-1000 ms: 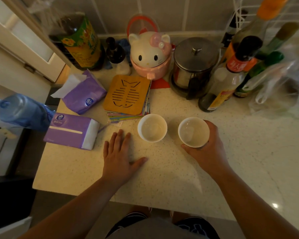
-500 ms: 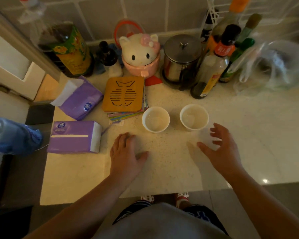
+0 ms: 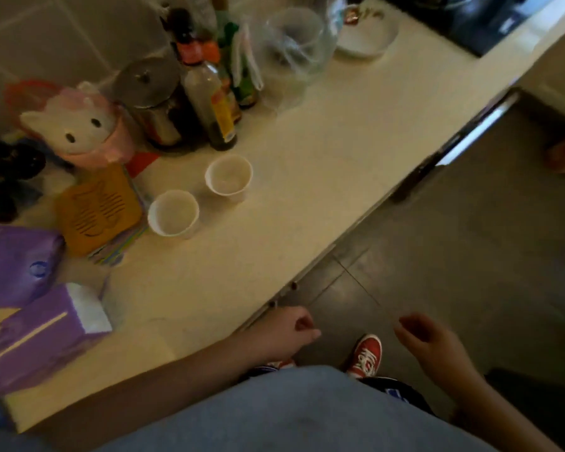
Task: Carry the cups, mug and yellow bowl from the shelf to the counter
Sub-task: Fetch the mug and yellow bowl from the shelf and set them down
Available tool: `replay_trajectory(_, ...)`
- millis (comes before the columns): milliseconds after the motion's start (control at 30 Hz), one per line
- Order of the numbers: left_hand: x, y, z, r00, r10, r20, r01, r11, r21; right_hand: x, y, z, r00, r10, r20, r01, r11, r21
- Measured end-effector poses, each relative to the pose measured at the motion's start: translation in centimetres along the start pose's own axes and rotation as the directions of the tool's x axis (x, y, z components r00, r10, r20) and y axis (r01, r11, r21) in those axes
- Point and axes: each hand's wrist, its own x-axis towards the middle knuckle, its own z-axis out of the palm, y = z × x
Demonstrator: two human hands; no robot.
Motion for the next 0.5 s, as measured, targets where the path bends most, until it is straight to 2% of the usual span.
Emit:
replay_trajectory(100, 2.5, 1.8, 2.7, 0.992, -0.083, 0.092, 0.068, 0.986, 0.149, -2.6, 5.9, -1.6, 0.986, 0.143, -0.079, -0.137, 0.988, 0.075)
replay_trajectory(267, 6.6, 5.3, 7.9, 0.976, -0.138, 0.168, 0.1, 0.97, 0.221, -7.1, 15.9, -3.9, 0.906, 0.384, -0.18, -0.331, 0.906, 0.266)
replay_trajectory(400, 9.4, 9.7, 12.0, 0.977, -0.162, 0.139, 0.137, 0.976, 0.171, -10.4, 24.0, -6.2, 0.831, 0.537, -0.144, -0.444, 0.798, 0.408)
replay_trajectory(500, 10.8, 13.1, 14.9, 0.978, -0.167, 0.122, 0.143, 0.972, 0.186, -12.2, 29.3, -8.2, 0.792, 0.604, -0.094, -0.51, 0.738, 0.442)
